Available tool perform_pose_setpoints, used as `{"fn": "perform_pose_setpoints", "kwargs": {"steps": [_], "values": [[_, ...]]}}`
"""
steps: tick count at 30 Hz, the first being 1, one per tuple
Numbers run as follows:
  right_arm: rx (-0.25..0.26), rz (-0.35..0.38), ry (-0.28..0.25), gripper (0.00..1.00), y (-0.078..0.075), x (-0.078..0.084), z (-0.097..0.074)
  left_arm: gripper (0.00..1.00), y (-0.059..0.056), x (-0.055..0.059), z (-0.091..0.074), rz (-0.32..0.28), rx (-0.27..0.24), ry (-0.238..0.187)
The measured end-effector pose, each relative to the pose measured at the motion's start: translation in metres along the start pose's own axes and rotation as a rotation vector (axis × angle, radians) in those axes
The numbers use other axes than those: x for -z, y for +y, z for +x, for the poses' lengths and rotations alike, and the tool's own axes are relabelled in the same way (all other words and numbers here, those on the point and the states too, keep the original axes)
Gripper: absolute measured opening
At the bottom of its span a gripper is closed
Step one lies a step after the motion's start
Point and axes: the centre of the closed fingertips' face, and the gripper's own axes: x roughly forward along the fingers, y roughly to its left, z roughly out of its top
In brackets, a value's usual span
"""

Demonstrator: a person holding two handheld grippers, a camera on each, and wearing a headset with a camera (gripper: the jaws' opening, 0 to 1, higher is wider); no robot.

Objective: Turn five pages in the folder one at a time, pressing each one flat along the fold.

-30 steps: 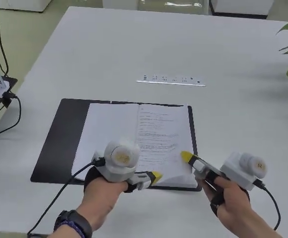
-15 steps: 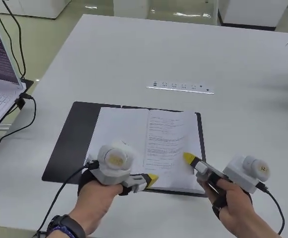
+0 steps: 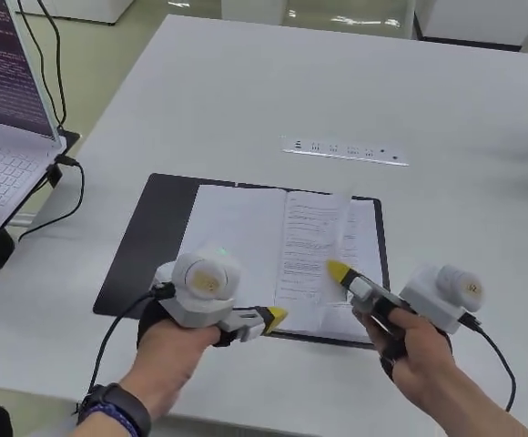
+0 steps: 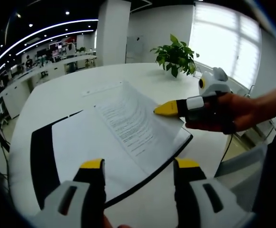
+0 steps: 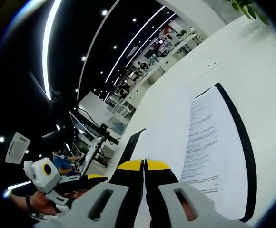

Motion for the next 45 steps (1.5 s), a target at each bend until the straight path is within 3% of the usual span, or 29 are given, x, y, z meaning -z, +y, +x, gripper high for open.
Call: {"fn": "perform_pose_setpoints", "kwargs": {"steps": [10, 19, 27, 35, 45], "values": [[-0.078, -0.025, 0.040, 0.00, 0.035, 0.015, 0.030, 0.59, 0.008, 0.005, -0.012, 0.000, -0.003, -0.012], [-0.126, -0.036, 0.091, 0.00, 0.057, 0.035, 0.054, 0.60, 0.012, 0.015, -0.026, -0.003, -0.009, -0.009], [-0.164, -0.026, 0.138, 0.00, 0.076, 0.055, 0.074, 0.61, 0.024, 0.021, -0.037, -0.027, -0.036, -0.014], [-0.192, 0.007, 0.188, 0.00, 0.094, 0.076, 0.095, 0.62, 0.031, 0.028, -0.046, -0.050, -0.053, -0.011], [-0.207, 0.053, 0.235, 0.00, 0.101, 0.099, 0.117, 0.63, 0.045, 0.031, -0.055, -0.072, -0.080, -0.019]]}}
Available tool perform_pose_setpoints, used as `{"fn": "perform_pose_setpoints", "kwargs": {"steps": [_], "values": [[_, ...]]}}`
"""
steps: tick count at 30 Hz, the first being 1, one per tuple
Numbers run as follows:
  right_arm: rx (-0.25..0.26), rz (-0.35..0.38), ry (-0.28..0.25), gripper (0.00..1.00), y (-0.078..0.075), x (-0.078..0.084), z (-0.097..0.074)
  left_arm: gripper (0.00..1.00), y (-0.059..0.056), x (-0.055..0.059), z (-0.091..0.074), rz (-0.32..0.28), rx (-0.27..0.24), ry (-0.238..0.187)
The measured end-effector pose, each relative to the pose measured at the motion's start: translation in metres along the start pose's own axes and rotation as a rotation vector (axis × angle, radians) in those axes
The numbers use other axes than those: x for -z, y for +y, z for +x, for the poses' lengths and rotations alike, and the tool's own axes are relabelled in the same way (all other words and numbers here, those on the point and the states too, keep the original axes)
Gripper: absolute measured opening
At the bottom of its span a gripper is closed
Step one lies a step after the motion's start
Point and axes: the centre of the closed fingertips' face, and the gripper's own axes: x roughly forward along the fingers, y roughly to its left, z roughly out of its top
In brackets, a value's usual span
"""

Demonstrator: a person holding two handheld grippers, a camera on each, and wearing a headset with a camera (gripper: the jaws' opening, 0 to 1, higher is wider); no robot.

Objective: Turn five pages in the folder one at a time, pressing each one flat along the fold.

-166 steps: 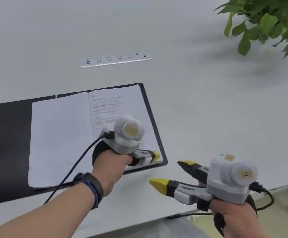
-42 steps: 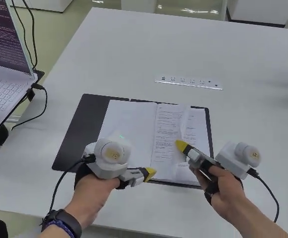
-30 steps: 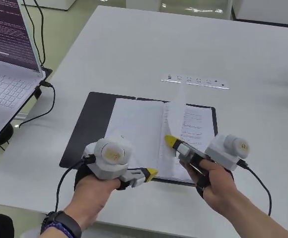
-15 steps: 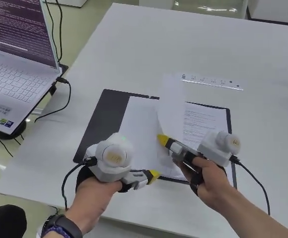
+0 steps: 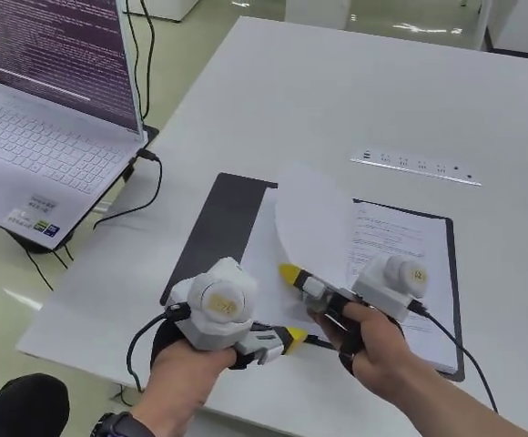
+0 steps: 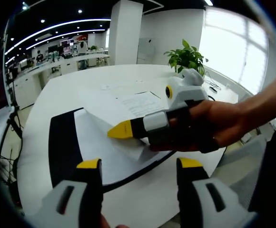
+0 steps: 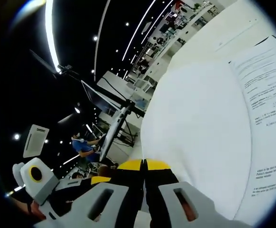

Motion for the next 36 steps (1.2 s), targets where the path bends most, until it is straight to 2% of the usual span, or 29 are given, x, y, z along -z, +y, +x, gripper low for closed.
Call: {"fn": "perform_pose_setpoints", "kwargs": {"steps": [2, 4, 9, 20, 25, 28, 31, 36], "values": [[-0.006, 0.012, 0.002, 0.00, -0.001, 0.002, 0.006, 0.63, 0.003, 0.003, -0.001, -0.010, -0.007, 0.007], [-0.016, 0.055, -0.016, 0.00, 0.001, 0.001, 0.011, 0.63, 0.005, 0.006, -0.003, -0.016, -0.011, 0.009], [-0.011, 0.064, -0.009, 0.00, 0.002, 0.004, 0.024, 0.63, 0.012, 0.013, -0.007, -0.038, -0.025, 0.014], [0.074, 0.069, 0.051, 0.00, -0.030, 0.028, 0.046, 0.64, 0.015, 0.019, -0.014, -0.062, -0.040, 0.025], [0.102, 0.084, 0.068, 0.00, -0.037, 0.034, 0.049, 0.64, 0.018, 0.020, -0.015, -0.073, -0.046, 0.023], [0.136, 0.076, 0.102, 0.04, -0.048, 0.044, 0.049, 0.64, 0.018, 0.020, -0.015, -0.076, -0.045, 0.025], [0.132, 0.091, 0.115, 0.07, -0.048, 0.050, 0.048, 0.64, 0.016, 0.021, -0.014, -0.076, -0.042, 0.026], [0.100, 0.089, 0.113, 0.16, -0.041, 0.049, 0.048, 0.64, 0.015, 0.021, -0.013, -0.077, -0.039, 0.029]]}}
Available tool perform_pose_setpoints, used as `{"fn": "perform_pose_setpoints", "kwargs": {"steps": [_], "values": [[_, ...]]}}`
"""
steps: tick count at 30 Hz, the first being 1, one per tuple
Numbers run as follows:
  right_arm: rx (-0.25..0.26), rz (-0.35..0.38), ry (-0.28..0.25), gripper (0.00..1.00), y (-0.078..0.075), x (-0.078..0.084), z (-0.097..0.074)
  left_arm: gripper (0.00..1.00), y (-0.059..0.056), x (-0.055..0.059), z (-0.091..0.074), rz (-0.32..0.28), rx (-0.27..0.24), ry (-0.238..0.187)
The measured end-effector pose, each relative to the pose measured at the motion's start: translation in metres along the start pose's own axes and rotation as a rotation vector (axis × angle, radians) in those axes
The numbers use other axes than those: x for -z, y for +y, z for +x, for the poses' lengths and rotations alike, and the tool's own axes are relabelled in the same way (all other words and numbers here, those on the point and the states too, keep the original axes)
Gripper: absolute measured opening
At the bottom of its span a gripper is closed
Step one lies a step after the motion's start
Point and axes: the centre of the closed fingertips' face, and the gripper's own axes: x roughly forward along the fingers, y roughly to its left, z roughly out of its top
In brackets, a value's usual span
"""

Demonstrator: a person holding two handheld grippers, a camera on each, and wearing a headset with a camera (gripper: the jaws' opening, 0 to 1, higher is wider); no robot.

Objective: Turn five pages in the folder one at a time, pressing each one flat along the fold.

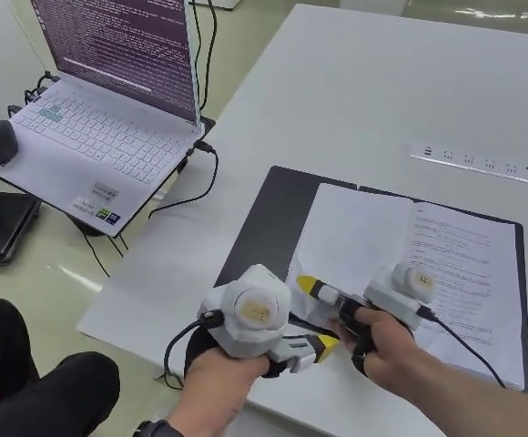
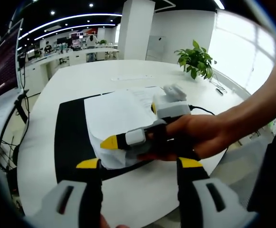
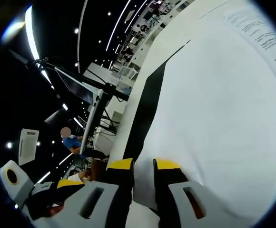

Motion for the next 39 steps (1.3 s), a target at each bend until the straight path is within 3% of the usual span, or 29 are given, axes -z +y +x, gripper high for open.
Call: {"fn": "perform_pose_setpoints", "kwargs": {"steps": [9, 14, 20, 27, 33, 39], "values": [[-0.076, -0.013, 0.023, 0.35, 0.015, -0.001, -0.006, 0.64, -0.001, 0.002, 0.005, 0.000, 0.005, 0.009], [-0.083, -0.051, -0.050, 0.36, 0.021, -0.021, -0.021, 0.63, 0.004, 0.005, 0.005, -0.019, 0.002, -0.001], [-0.058, -0.148, -0.078, 0.35, 0.022, -0.040, -0.046, 0.59, 0.010, 0.012, 0.011, -0.032, -0.001, 0.012], [0.002, -0.268, -0.068, 0.32, 0.006, -0.052, -0.077, 0.45, 0.018, 0.012, 0.017, -0.033, -0.005, 0.001], [0.041, -0.314, -0.074, 0.30, -0.005, -0.057, -0.104, 0.33, 0.024, 0.015, 0.025, -0.032, 0.005, 0.010], [0.069, -0.306, -0.099, 0.30, -0.015, -0.062, -0.129, 0.17, 0.029, 0.013, 0.037, -0.011, 0.020, 0.022]]}}
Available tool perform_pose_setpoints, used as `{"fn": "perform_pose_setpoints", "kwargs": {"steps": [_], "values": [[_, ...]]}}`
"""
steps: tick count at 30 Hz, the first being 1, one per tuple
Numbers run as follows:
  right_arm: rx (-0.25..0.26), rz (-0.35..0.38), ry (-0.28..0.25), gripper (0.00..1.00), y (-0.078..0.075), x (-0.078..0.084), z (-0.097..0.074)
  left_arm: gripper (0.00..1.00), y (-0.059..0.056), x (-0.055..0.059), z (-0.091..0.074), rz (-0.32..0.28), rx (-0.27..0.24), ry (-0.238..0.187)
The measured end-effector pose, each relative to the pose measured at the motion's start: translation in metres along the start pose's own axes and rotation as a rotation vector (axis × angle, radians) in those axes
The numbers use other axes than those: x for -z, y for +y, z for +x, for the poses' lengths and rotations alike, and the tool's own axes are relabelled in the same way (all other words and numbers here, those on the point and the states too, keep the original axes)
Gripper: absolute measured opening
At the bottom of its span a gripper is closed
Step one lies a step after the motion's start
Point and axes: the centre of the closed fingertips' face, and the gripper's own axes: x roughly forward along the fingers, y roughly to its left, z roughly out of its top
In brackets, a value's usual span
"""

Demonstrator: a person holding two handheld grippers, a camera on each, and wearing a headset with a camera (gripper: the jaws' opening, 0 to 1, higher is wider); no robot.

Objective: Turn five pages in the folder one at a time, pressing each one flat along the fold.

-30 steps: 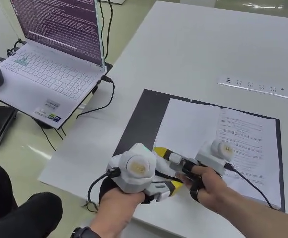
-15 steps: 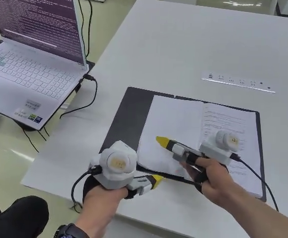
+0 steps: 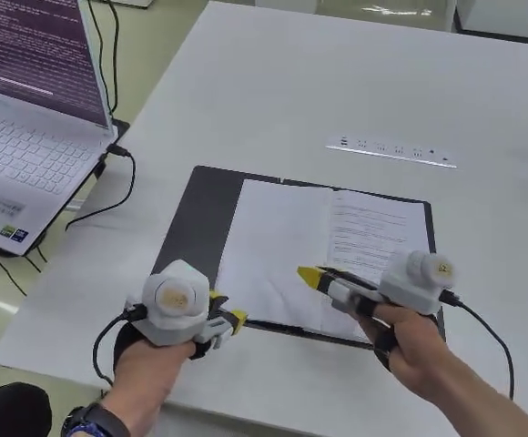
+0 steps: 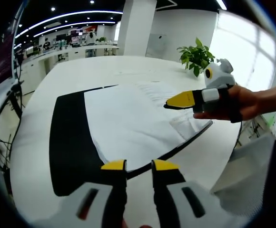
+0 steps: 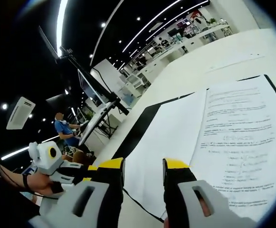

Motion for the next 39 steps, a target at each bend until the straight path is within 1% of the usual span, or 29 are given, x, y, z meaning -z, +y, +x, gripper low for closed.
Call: {"fn": "perform_pose_setpoints", "kwargs": {"steps": [3, 6, 8, 10, 11, 12, 13, 14, 22, 26, 29, 34, 38, 39], "values": [[0.009, 0.015, -0.010, 0.31, -0.005, 0.001, -0.011, 0.11, 0.002, 0.000, 0.006, -0.008, 0.011, 0.005], [0.021, 0.021, -0.018, 0.31, -0.009, 0.005, -0.023, 0.07, 0.007, 0.001, 0.011, -0.015, 0.000, 0.014], [0.034, 0.029, -0.023, 0.31, -0.012, 0.008, -0.030, 0.05, 0.009, 0.000, 0.013, -0.031, -0.002, 0.011], [0.043, 0.041, -0.024, 0.31, -0.016, 0.012, -0.035, 0.01, 0.013, 0.000, 0.015, -0.046, -0.011, 0.011], [0.047, 0.044, -0.024, 0.31, -0.017, 0.014, -0.037, 0.00, 0.014, 0.000, 0.016, -0.069, -0.015, 0.009], [0.049, 0.046, -0.024, 0.31, -0.017, 0.015, -0.038, 0.00, 0.015, 0.000, 0.017, -0.078, -0.015, 0.008], [0.052, 0.049, -0.023, 0.31, -0.017, 0.017, -0.040, 0.00, 0.016, -0.001, 0.018, -0.098, -0.015, 0.002], [0.053, 0.053, -0.023, 0.31, -0.017, 0.020, -0.041, 0.00, 0.018, 0.000, 0.019, -0.102, -0.016, 0.001], [0.061, 0.075, -0.015, 0.30, -0.021, 0.031, -0.045, 0.00, 0.029, 0.001, 0.026, -0.140, -0.039, -0.006], [0.066, 0.084, -0.014, 0.30, -0.023, 0.033, -0.047, 0.00, 0.033, 0.001, 0.028, -0.152, -0.047, -0.010], [0.068, 0.086, -0.007, 0.30, -0.026, 0.035, -0.048, 0.00, 0.033, 0.000, 0.028, -0.156, -0.043, -0.011], [0.072, 0.097, -0.013, 0.30, -0.030, 0.033, -0.049, 0.00, 0.037, 0.009, 0.031, -0.156, -0.049, 0.007], [0.070, 0.098, -0.011, 0.30, -0.031, 0.031, -0.049, 0.00, 0.033, 0.015, 0.029, -0.146, -0.061, 0.028], [0.070, 0.097, -0.010, 0.30, -0.031, 0.030, -0.049, 0.00, 0.031, 0.018, 0.029, -0.136, -0.062, 0.042]]}}
